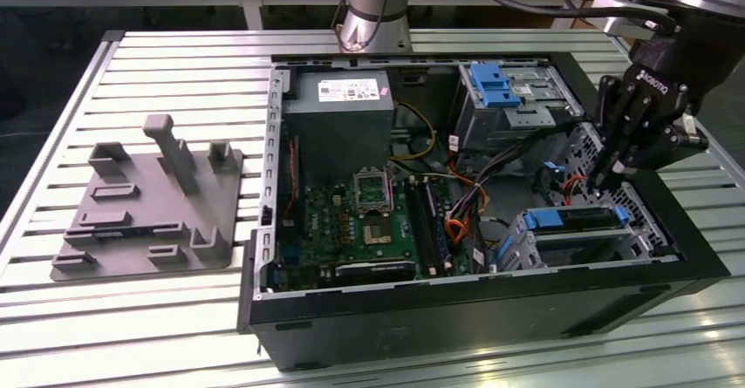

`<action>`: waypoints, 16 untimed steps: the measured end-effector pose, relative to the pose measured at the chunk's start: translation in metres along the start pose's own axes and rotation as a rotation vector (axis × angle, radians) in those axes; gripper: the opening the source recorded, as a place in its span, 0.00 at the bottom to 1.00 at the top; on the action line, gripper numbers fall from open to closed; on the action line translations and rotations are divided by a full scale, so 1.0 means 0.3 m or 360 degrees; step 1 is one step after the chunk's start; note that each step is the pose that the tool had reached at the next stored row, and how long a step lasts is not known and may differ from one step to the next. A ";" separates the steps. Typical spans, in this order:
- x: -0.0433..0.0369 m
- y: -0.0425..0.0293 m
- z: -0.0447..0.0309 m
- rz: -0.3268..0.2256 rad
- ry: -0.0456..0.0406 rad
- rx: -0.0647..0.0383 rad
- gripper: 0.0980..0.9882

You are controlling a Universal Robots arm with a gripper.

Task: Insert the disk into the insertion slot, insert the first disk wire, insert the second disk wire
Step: 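Insert the first disk wire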

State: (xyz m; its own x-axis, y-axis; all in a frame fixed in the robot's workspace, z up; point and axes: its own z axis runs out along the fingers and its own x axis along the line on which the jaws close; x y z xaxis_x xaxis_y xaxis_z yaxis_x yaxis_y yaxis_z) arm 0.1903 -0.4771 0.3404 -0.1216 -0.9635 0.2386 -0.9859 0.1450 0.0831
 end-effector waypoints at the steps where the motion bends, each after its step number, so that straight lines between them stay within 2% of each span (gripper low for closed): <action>1: 0.000 0.000 0.001 0.0000 0.0000 0.0000 0.18; 2: -0.001 0.000 0.001 0.0000 0.0000 0.0000 0.11; 4: -0.001 0.000 0.003 0.0000 0.0000 0.0000 0.07; 11: -0.001 0.006 0.007 0.0000 0.0005 0.0002 0.07; 12: -0.001 0.012 0.008 0.0001 0.0004 0.0009 0.07; 13: 0.000 0.016 0.009 0.0005 0.0002 0.0024 0.07; 16: 0.001 0.025 0.011 0.0019 -0.0007 0.0086 0.07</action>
State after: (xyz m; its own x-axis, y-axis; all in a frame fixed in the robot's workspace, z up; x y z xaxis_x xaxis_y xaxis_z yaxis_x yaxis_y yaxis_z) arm 0.1824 -0.4770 0.3381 -0.1337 -0.9628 0.2347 -0.9892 0.1441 0.0276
